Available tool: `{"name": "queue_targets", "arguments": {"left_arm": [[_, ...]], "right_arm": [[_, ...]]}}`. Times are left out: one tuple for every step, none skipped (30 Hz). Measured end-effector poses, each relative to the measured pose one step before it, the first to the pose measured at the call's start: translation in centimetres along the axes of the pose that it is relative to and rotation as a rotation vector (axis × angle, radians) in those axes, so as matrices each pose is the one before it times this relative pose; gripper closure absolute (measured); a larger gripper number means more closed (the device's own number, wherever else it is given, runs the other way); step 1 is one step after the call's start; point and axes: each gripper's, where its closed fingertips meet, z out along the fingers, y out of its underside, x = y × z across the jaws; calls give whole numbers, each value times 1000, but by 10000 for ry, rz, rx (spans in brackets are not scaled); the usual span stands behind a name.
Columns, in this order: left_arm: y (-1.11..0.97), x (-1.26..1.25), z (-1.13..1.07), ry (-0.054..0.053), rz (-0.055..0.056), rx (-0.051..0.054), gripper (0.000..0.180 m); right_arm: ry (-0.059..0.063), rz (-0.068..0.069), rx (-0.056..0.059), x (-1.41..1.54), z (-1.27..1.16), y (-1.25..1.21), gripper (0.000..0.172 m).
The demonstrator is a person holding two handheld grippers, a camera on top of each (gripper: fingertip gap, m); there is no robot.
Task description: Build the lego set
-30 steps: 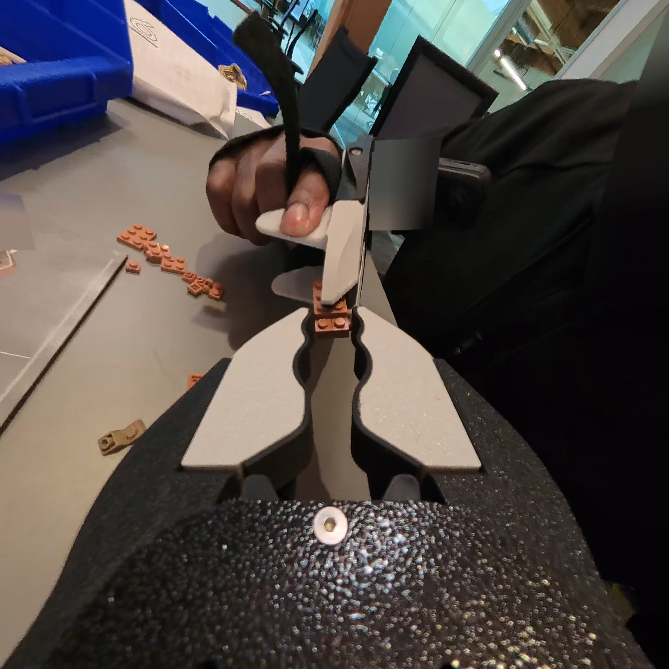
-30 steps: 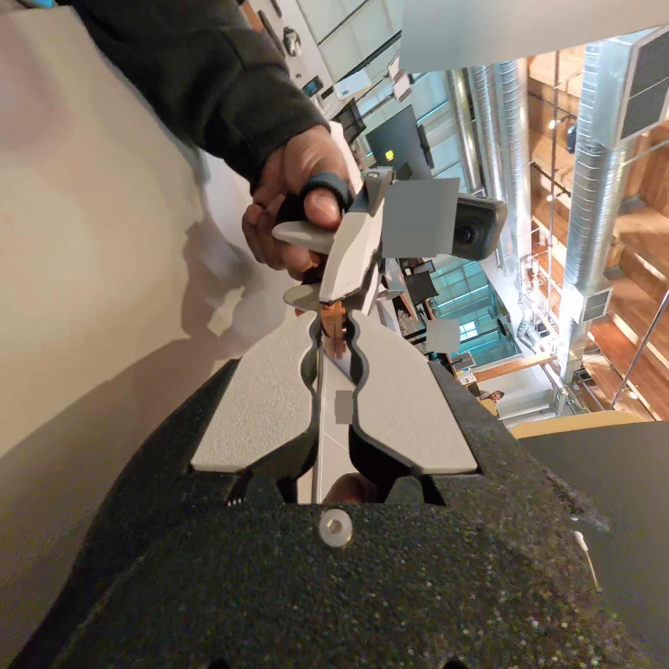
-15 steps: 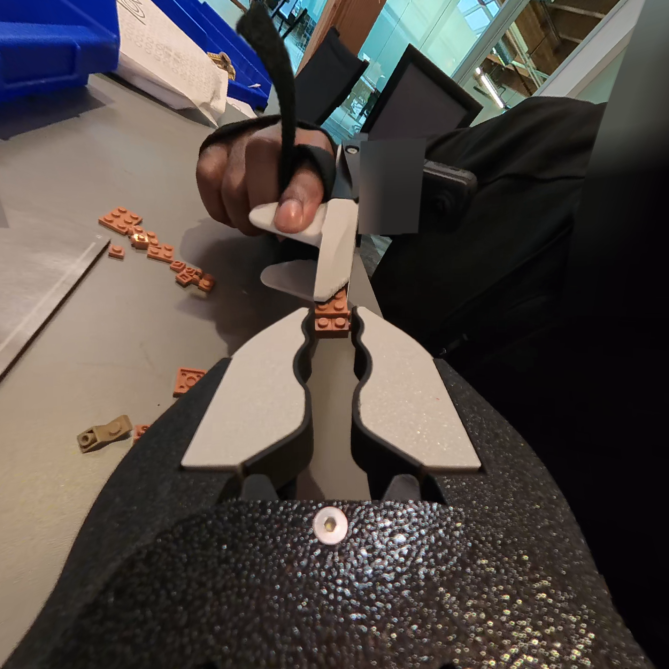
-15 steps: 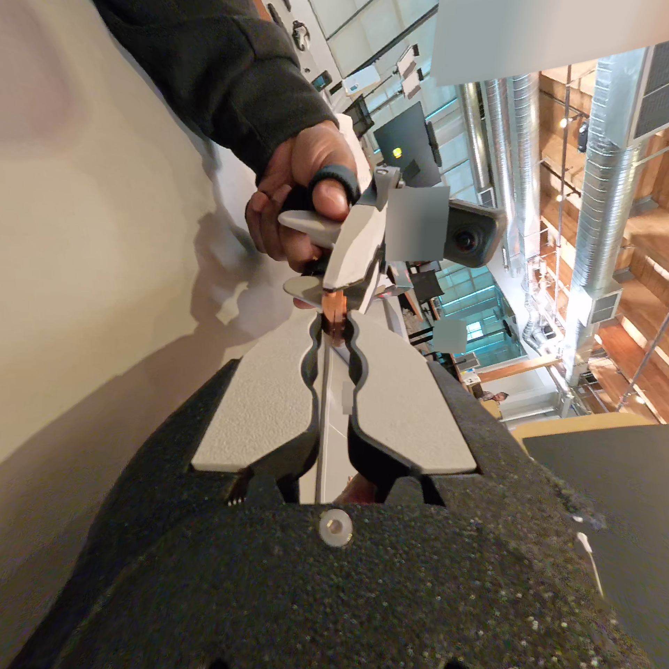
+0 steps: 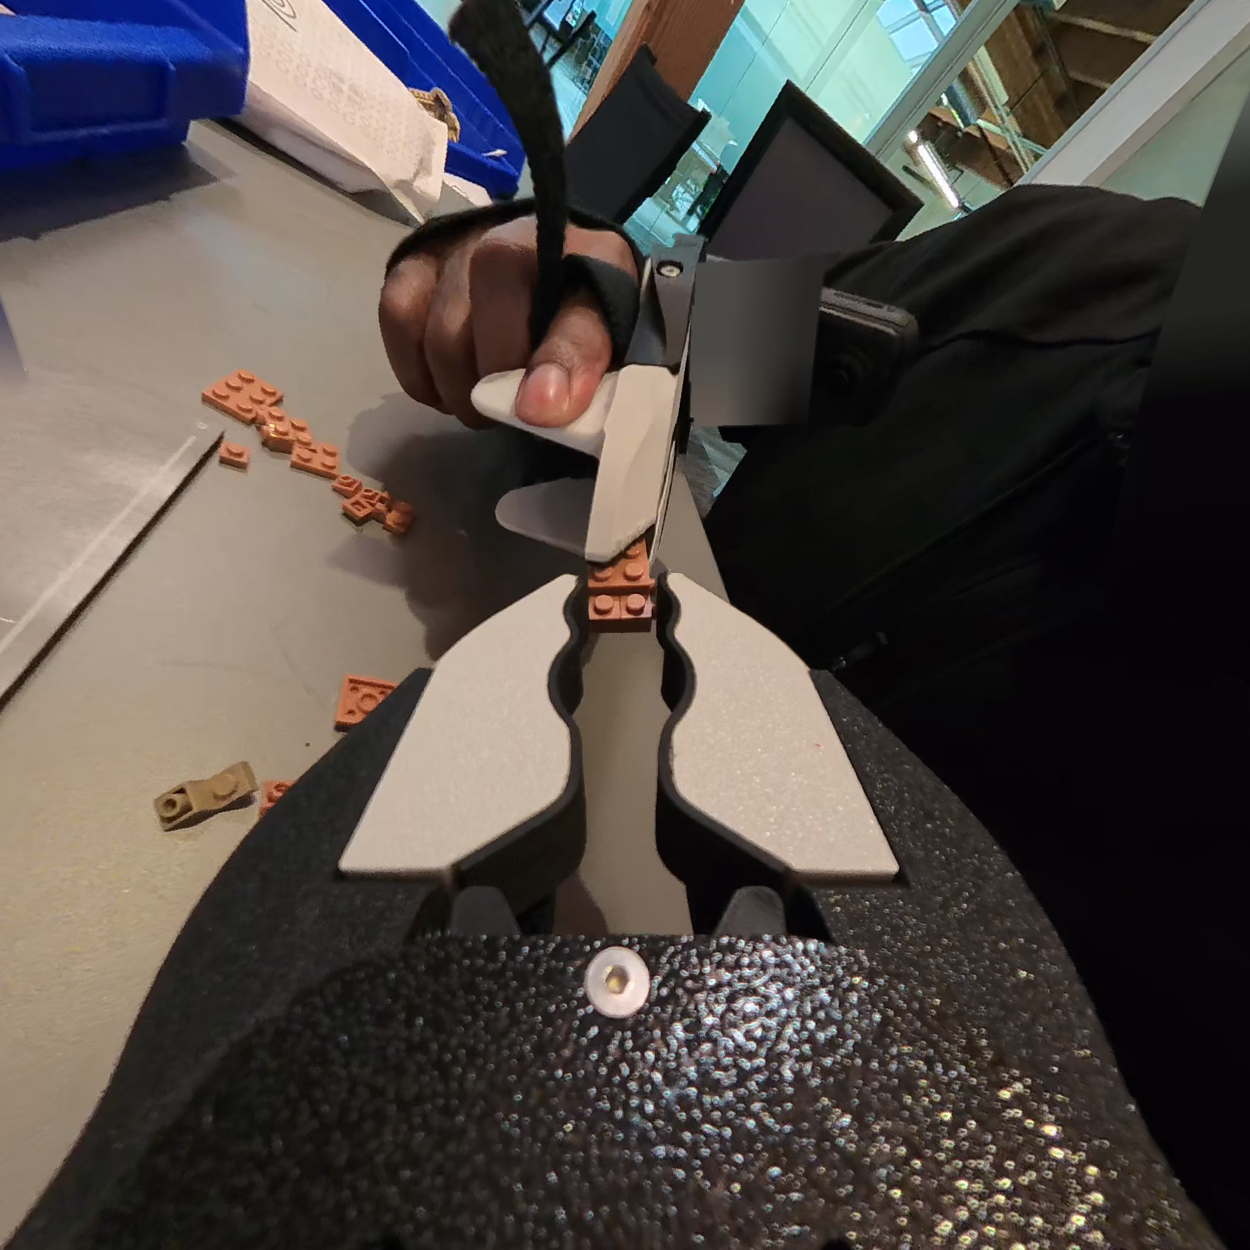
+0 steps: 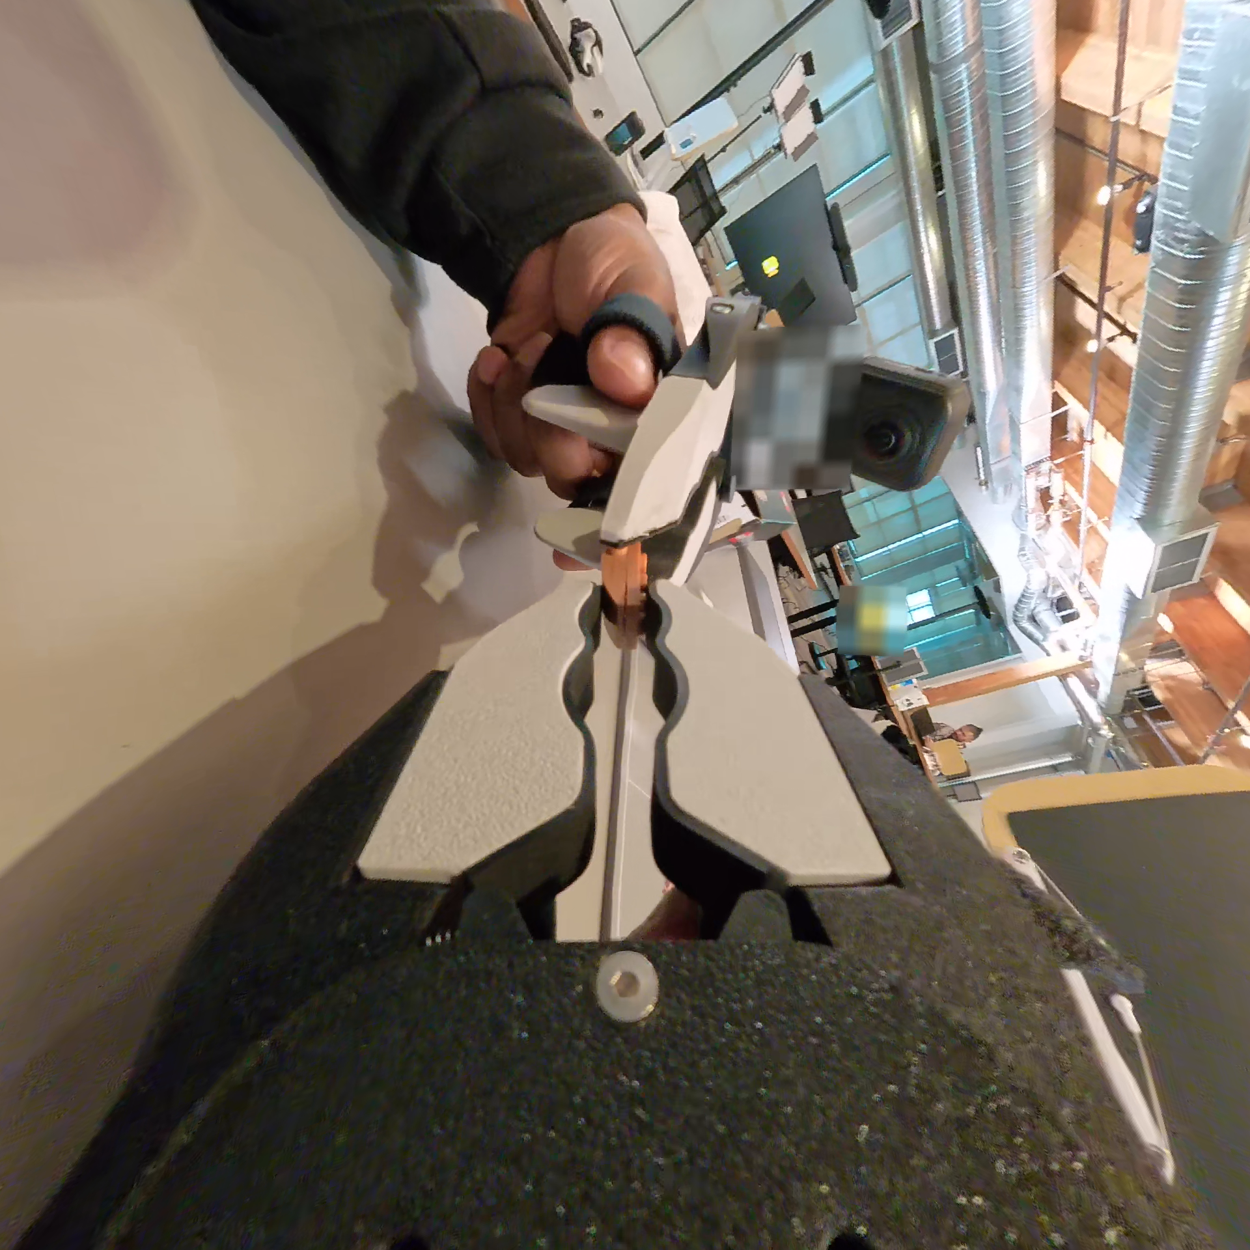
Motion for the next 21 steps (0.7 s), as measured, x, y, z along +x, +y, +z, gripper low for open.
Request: {"name": "queue_targets", "arguments": {"left_arm": [[99,-153,-82,-104,33,-67,162],[97,-193,-84,-110,20,-45,162],[65,-74,-56,-9,-24,-16,162],[34,1,6,38,-40,-3,162],[70,7,73,26,-12,-37,162],[136,70,136,35,20,-88,162],[208,44,185,8,41,-140,162],[255,-52,166,-61,73,-159,162],[150,-64,84,-60,57,-95,162],[7,6,42,-1,25,-3,162],[-40,56,18,33,12,23,162],[48,62,28,18,50,-40,162],[113,31,48,-21,73,-84,162],[146,-1,61,-44,73,-112,162],[223,-57,78,-79,68,-157,162],[236,-60,81,-65,61,-155,162],[184,-11,76,-33,44,-121,162],[135,-39,60,-45,39,-91,162],[56,-5,36,-16,18,-41,162],[-29,18,0,7,2,10,162],[-6,-40,-3,-40,15,-4,162]], "right_arm": [[66,-181,8,-101,23,-87,157],[-10,-170,46,-211,1,-156,153],[24,-157,20,-157,31,-131,150],[60,-174,-48,-97,70,-15,147],[32,-170,-79,-104,73,50,147],[20,-128,-58,-90,63,53,150],[-16,-86,-22,-100,12,29,156],[-115,-17,-14,-160,-27,23,160],[-127,87,-19,-124,-26,35,160],[-68,125,4,-4,-27,-9,160],[-67,81,19,-3,-27,-42,160],[-96,15,13,-60,-17,-59,160],[-91,-36,-6,-122,-9,-27,160],[-95,-63,-43,-174,24,2,160],[-107,-86,-66,-210,32,32,160],[-83,-106,-48,-206,49,13,160],[-64,-79,-30,-166,25,8,160],[-53,-33,-32,-105,17,10,160],[-18,-10,-8,-40,5,1,160],[-7,8,-6,9,-3,10,160],[-12,7,-14,16,-14,25,160]]}}
